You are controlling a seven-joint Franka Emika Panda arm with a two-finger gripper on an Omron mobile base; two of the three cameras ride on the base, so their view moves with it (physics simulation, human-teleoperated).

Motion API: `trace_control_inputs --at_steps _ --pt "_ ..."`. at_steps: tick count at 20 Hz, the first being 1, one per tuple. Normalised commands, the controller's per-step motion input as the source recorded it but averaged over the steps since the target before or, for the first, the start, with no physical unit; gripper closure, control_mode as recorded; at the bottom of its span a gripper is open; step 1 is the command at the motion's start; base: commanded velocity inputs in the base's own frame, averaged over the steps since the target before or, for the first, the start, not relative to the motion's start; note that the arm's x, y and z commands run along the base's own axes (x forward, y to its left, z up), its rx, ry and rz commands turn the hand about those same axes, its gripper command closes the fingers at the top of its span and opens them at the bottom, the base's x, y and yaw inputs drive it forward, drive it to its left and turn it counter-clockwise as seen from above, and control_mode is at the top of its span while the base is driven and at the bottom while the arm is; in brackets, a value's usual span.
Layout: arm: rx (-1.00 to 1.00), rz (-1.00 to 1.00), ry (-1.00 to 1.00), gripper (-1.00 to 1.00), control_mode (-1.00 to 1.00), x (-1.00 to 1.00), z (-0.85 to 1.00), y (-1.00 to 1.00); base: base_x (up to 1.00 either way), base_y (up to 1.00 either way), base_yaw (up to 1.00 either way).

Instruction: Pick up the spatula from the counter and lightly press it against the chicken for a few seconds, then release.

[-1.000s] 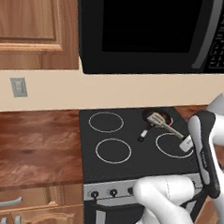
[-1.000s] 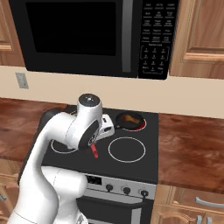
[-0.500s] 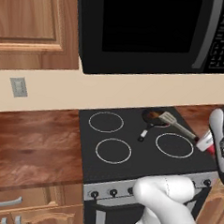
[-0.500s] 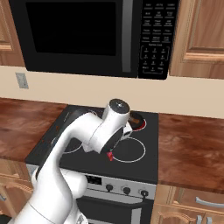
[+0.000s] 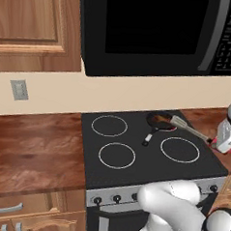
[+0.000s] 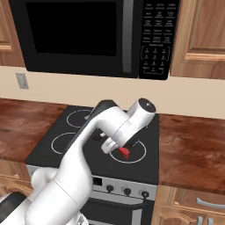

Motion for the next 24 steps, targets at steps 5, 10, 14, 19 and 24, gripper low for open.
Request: trace_control_inputs --at_steps 5,10,14,19,24 --pt "0.0 0.31 0.0 1.0 -1.0 0.2 0.0 -0.4 0.0 0.0 0.0" --pt "0.0 0.19 -0.01 1.0 -1.0 0.0 0.0 -0.23 0.0 0.0 0.0" --pt "0.03 0.07 -0.04 1.0 -1.0 0.02 0.0 -0.16 0.0 0.0 0.0" --pt "0.15 0.01 -0.04 1.0 -1.0 0.06 0.0 -0.06 0.0 0.0 0.0" --pt "0.11 0.0 -0.04 1.0 -1.0 0.16 0.0 0.0 0.0 0.0 0.0"
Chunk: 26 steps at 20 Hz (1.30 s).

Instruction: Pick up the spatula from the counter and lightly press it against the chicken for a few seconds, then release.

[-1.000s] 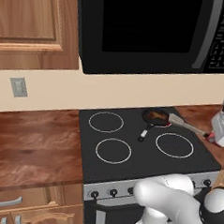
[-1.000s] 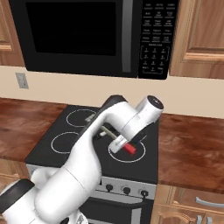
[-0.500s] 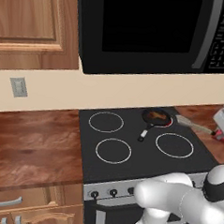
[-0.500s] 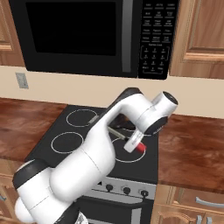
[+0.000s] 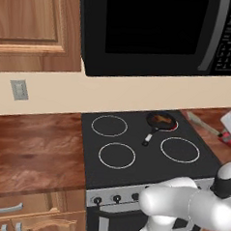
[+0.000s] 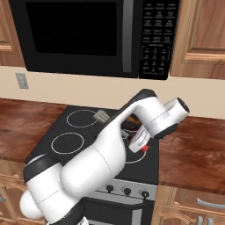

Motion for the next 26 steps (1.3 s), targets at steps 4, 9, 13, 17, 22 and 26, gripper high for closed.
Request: trace_control_inputs --at_steps 4,9,13,17,22,26 --pt "0.03 0.01 0.0 1.0 -1.0 0.24 0.1 0.0 0.0 0.0 0.0" --pt "-0.01 0.0 0.0 1.0 -1.0 0.04 0.02 0.0 0.0 0.0 0.0" --pt "0.0 -0.1 0.0 1.0 -1.0 0.0 -0.09 0.0 0.0 0.0 0.0" --pt "0.0 -0.18 -0.06 1.0 -1.0 0.0 -0.18 0.0 0.0 0.0 0.0" --pt "0.0 -0.28 -0.05 1.0 -1.0 0.0 -0.04 0.0 0.0 0.0 0.0" --pt "-0.01 -0.21 0.01 1.0 -1.0 0.0 0.01 0.0 0.0 0.0 0.0"
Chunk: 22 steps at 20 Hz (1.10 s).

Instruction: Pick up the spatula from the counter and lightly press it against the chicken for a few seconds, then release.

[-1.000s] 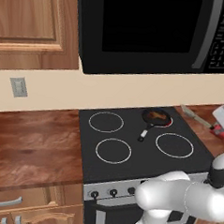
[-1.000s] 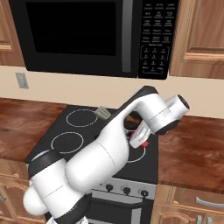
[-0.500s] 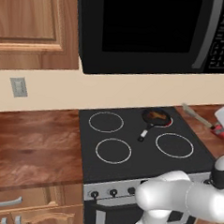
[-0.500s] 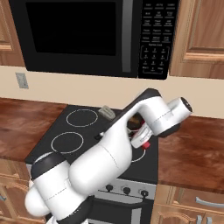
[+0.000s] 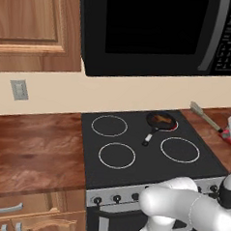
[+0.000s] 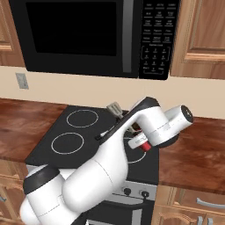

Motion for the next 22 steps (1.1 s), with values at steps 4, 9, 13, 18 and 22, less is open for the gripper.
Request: trace_control_inputs --at_steps 4,9,13,18,22 --pt "-0.03 -0.14 0.08 1.0 -1.0 0.02 0.01 0.0 0.0 0.0 0.0" --pt "-0.02 -0.09 0.13 1.0 -1.0 0.14 0.0 0.0 0.0 0.0 0.0" --pt "0.0 0.0 0.15 1.0 -1.0 0.33 0.0 0.0 0.0 0.0 0.0" --pt "0.0 0.0 0.1 1.0 -1.0 0.38 0.02 0.0 0.0 0.0 0.0" --pt "-0.02 0.0 0.11 1.0 -1.0 0.24 0.0 0.0 0.0 0.0 0.0"
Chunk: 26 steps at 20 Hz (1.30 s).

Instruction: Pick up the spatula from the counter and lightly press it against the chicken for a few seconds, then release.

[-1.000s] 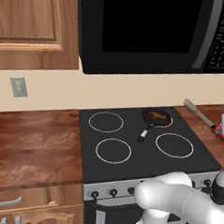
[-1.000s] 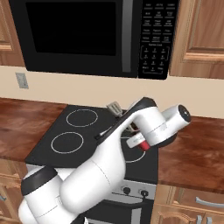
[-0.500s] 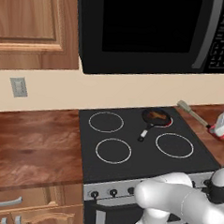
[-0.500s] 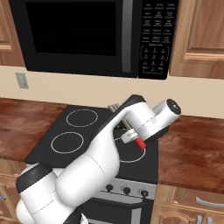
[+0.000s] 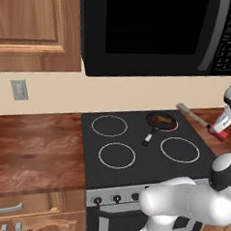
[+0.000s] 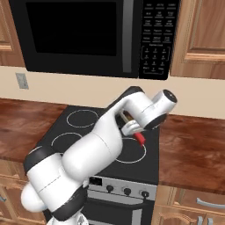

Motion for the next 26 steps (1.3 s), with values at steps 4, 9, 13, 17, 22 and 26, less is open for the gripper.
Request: trace_control_inputs --at_steps 4,9,13,17,22,26 --pt "-0.06 0.0 0.11 1.0 -1.0 0.17 -0.1 0.0 0.0 0.0 0.0" --pt "-0.08 0.0 0.08 1.0 -1.0 0.15 -0.13 0.0 0.0 0.0 0.0" --pt "-0.06 0.0 0.06 1.0 -1.0 0.16 -0.05 0.0 0.0 0.0 0.0" --pt "-0.04 0.0 0.03 1.0 -1.0 0.12 -0.03 0.0 0.0 0.0 0.0" --pt "-0.04 0.0 0.01 1.0 -1.0 0.02 -0.13 0.0 0.0 0.0 0.0" --pt "-0.03 0.01 0.0 1.0 -1.0 0.0 -0.2 0.0 0.0 0.0 0.0"
